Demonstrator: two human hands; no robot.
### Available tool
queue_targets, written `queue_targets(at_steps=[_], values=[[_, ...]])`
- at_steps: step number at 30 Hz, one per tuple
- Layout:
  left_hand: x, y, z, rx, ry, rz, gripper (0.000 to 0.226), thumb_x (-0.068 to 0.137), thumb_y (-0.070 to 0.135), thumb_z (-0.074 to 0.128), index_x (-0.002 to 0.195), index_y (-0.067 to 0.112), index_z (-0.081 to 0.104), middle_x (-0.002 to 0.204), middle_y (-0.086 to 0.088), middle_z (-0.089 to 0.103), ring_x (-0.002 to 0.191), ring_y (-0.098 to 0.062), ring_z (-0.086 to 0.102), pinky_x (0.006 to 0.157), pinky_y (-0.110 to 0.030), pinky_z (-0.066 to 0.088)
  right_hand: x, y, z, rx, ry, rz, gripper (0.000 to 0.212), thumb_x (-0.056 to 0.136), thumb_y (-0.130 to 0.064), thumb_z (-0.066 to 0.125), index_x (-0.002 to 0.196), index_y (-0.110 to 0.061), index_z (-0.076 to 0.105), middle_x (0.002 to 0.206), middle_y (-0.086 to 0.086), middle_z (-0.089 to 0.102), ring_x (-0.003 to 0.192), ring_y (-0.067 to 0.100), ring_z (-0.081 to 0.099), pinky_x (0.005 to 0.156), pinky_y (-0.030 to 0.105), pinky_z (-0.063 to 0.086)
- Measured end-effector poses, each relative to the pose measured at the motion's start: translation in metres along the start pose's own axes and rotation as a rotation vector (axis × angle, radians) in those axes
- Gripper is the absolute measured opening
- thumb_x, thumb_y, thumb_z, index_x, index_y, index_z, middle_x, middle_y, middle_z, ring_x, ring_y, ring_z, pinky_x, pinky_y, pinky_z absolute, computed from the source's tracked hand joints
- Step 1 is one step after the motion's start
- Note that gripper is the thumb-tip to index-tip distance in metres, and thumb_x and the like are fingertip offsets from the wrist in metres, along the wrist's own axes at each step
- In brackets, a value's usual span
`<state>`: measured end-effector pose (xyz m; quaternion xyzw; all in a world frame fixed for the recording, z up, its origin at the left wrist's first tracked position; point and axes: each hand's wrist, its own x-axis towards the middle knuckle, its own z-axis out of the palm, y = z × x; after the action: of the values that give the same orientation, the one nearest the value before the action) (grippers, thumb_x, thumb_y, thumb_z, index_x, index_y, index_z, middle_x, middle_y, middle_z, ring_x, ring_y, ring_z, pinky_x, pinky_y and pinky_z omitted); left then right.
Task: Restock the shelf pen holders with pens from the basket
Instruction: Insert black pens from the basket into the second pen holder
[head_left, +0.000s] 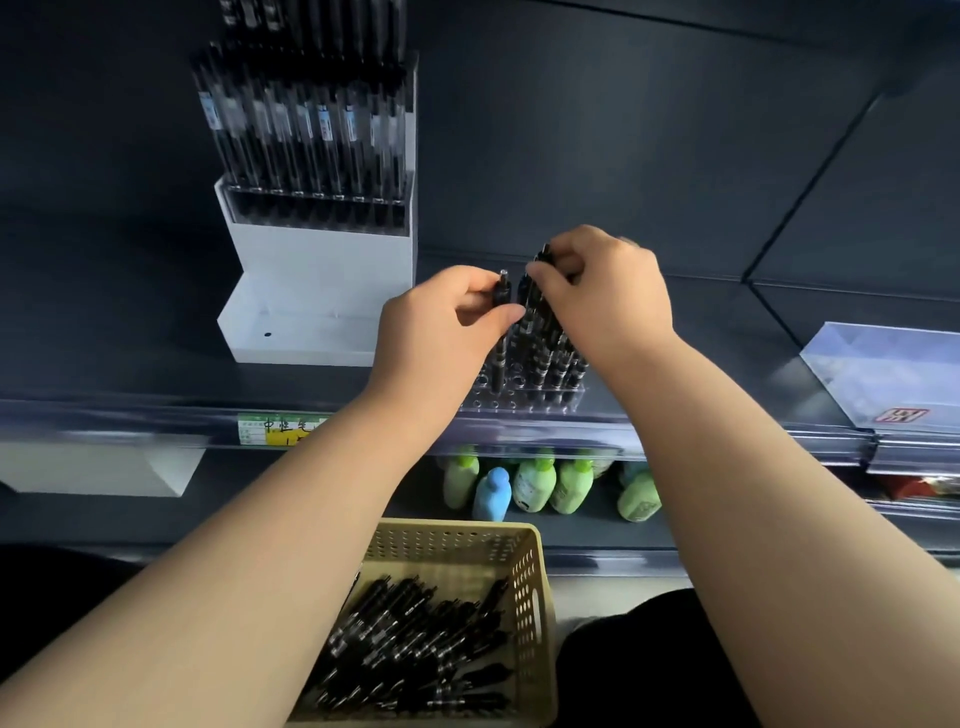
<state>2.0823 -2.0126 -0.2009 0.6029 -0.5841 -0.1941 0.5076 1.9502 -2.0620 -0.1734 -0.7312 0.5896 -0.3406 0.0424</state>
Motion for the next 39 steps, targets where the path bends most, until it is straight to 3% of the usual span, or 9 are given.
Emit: queue_targets(at_steps=[15,18,23,28,39], values=[[0.007,0.005,0.008,-0.003,-0.011,-0.001,0.029,0.076,0.03,0.076,0.103,0.021,0.068,0.081,0.015,0.063,0.073,0.007,0.058,0.069,0.001,0.04,0.002,0.011,0.007,-0.13,-0.067,-0.045,0.02,0.09,-0.032,0.057,0.104,-0.023,0.068,0.098,-0.003,0.069,0.103,0.022,0.051,0.086,0.037,0.044],[0.009,0.008,0.014,-0.006,-0.048,-0.005,0.025,0.075,0.028,0.077,0.098,0.022,0.068,0.077,0.017,0.062,0.073,0.009,0.058,0.071,-0.004,0.043,0.004,0.014,0.007,-0.189,-0.058,-0.078,0.019,0.089,-0.029,0.056,0.102,-0.024,0.069,0.099,0.0,0.069,0.102,0.024,0.05,0.085,0.036,0.042],[0.014,0.007,0.023,0.01,-0.093,-0.018,0.023,0.075,0.028,0.077,0.097,0.026,0.069,0.084,0.012,0.069,0.081,-0.003,0.064,0.08,-0.023,0.051,0.008,0.018,0.005,-0.258,-0.036,-0.109,0.02,0.089,-0.028,0.055,0.101,-0.024,0.071,0.1,0.002,0.064,0.102,0.027,0.048,0.082,0.035,0.04],[0.017,-0.002,0.031,0.088,-0.144,-0.002,0.031,0.075,0.03,0.077,0.103,0.022,0.068,0.084,0.011,0.064,0.078,-0.003,0.059,0.07,-0.011,0.045,0.011,0.022,0.004,-0.18,0.012,-0.095,0.017,0.087,-0.031,0.059,0.095,-0.027,0.072,0.1,-0.001,0.066,0.101,0.025,0.05,0.086,0.038,0.043],[0.024,-0.01,0.046,0.204,-0.221,-0.035,0.026,0.075,0.034,0.076,0.092,0.017,0.067,0.078,0.008,0.063,0.074,-0.009,0.058,0.061,-0.014,0.037,0.02,0.021,0.009,-0.115,0.008,-0.074,0.018,0.087,-0.033,0.058,0.098,-0.026,0.071,0.102,-0.002,0.067,0.102,0.023,0.049,0.088,0.035,0.042]])
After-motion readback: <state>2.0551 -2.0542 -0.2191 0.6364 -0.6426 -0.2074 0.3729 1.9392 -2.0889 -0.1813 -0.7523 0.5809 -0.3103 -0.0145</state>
